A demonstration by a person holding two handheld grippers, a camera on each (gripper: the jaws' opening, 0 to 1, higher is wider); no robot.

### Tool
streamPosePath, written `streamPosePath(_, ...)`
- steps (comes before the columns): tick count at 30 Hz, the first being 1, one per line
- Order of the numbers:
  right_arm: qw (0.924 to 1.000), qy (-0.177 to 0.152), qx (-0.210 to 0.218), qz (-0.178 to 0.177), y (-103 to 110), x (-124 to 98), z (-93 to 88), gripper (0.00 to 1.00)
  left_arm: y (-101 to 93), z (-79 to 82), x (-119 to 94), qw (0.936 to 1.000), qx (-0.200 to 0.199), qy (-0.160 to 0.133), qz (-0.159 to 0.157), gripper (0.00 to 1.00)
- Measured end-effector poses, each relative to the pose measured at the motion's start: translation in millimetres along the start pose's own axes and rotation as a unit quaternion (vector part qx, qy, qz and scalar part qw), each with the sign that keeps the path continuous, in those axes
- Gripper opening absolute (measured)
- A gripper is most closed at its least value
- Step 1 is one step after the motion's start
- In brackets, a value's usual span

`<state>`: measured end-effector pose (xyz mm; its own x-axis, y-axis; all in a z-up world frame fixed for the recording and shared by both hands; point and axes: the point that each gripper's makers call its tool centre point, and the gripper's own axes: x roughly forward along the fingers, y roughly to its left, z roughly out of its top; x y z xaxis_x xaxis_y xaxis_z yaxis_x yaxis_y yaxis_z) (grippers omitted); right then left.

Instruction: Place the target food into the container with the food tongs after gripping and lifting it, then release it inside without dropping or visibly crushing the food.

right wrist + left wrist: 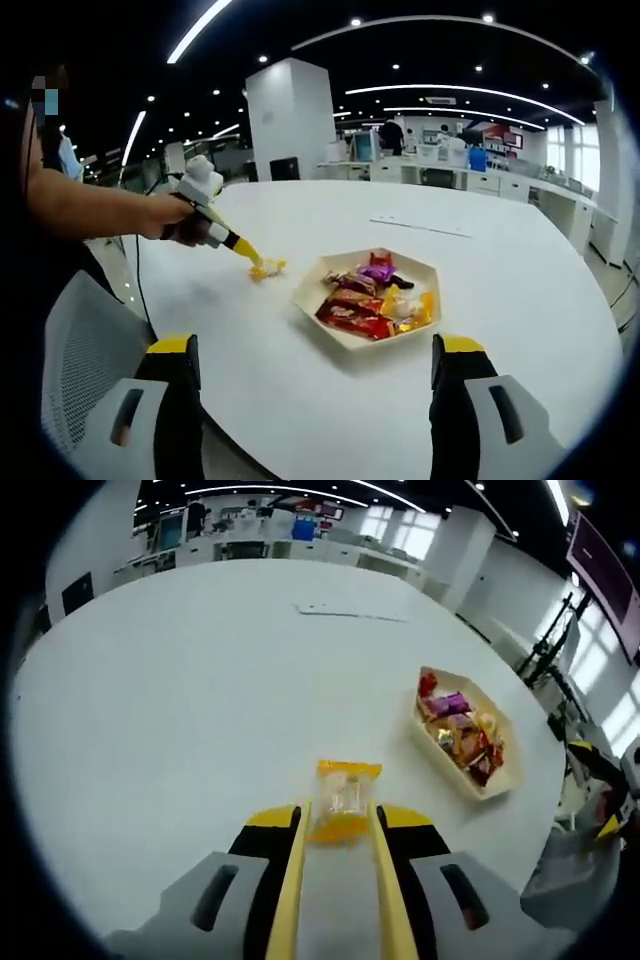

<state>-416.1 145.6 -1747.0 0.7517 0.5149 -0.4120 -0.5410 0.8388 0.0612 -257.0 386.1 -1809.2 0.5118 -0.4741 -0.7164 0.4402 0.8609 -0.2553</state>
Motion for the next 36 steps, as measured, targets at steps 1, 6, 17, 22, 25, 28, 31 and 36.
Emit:
streamPosePath(1, 1.0, -0.001, 0.001, 0.0, -0.8, 0.1, -0.3, 0.94, -2.9, 2.9, -0.1, 1.0, 0.003, -0.001, -0.004, 0.27)
streamPosePath(6, 1.0, -0.001, 0.0, -0.001, -0.6, -0.2, 0.5, 0.94, 1.1, 6.7, 9.2, 0.9997, 0.022, 0.013, 0.003, 0.27)
streamPosePath(17, 1.0, -0.001, 0.003, -0.001, -1.6, -0.2, 0.0, 0.94, -1.4, -8.7, 26.8, 0.9952, 0.091, 0.035, -0.01, 0.26)
streamPosePath(22, 1.0, -0.001, 0.003, -0.001, -1.0, -0.2, 0.2, 0.93, -2.6, -9.1, 27.2, 0.9882, 0.149, 0.029, -0.019, 0.22)
streamPosePath(25, 1.0, -0.001, 0.003, -0.001, -0.9, -0.2, 0.1, 0.93, -3.5, -8.5, 27.5, 0.9865, 0.16, 0.024, -0.023, 0.2)
streamPosePath(28, 1.0, -0.001, 0.003, -0.002, -1.3, -0.5, 0.3, 0.93, -5.1, -7.6, 26.4, 0.9862, 0.162, 0.022, -0.029, 0.2)
streamPosePath(31, 1.0, -0.001, 0.003, -0.001, -1.5, -0.3, -0.4, 0.93, -5.4, -5.1, 25.0, 0.9858, 0.163, 0.02, -0.034, 0.19)
streamPosePath(36, 1.0, 0.001, 0.0, 0.0, -0.2, 0.2, -0.7, 0.93, -16.5, 8.6, 18.0, 0.9859, 0.158, 0.01, -0.054, 0.2)
